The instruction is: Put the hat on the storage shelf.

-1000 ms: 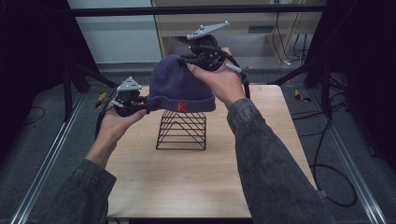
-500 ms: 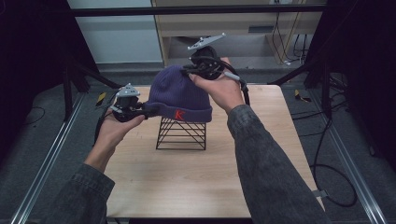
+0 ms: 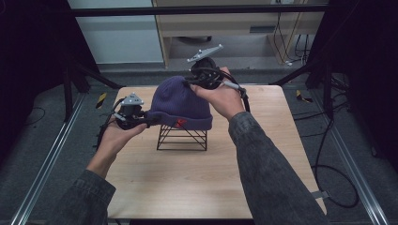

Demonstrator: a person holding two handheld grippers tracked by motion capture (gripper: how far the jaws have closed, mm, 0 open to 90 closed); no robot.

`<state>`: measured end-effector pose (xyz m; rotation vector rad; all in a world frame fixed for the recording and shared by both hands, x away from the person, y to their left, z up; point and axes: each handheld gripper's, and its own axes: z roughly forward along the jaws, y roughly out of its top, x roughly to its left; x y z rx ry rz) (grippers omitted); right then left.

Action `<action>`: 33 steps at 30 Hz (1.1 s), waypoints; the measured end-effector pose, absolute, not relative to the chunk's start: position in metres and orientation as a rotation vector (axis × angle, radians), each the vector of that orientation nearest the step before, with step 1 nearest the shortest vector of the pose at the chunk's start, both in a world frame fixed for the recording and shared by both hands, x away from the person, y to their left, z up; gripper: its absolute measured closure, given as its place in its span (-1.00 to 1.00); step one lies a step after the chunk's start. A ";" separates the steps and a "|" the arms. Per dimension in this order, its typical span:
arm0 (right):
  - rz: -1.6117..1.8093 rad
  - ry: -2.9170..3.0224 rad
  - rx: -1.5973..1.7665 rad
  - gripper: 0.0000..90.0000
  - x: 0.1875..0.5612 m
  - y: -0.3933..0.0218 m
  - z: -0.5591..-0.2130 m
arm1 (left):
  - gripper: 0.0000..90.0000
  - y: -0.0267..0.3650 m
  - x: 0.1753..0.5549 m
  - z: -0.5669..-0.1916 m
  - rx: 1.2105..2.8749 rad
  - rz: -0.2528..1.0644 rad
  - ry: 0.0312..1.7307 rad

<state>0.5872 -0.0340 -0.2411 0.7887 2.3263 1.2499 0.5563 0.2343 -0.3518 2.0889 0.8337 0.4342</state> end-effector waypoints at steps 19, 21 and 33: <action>1.198 2.393 0.792 0.79 0.581 -0.037 -0.263 | 0.39 0.233 0.556 -0.377 2.115 0.401 0.862; 1.188 2.402 0.785 0.79 0.580 -0.034 -0.265 | 0.38 0.233 0.555 -0.380 2.128 0.400 0.868; 1.158 2.436 0.782 0.80 0.575 -0.029 -0.279 | 0.37 0.233 0.552 -0.401 2.096 0.393 0.906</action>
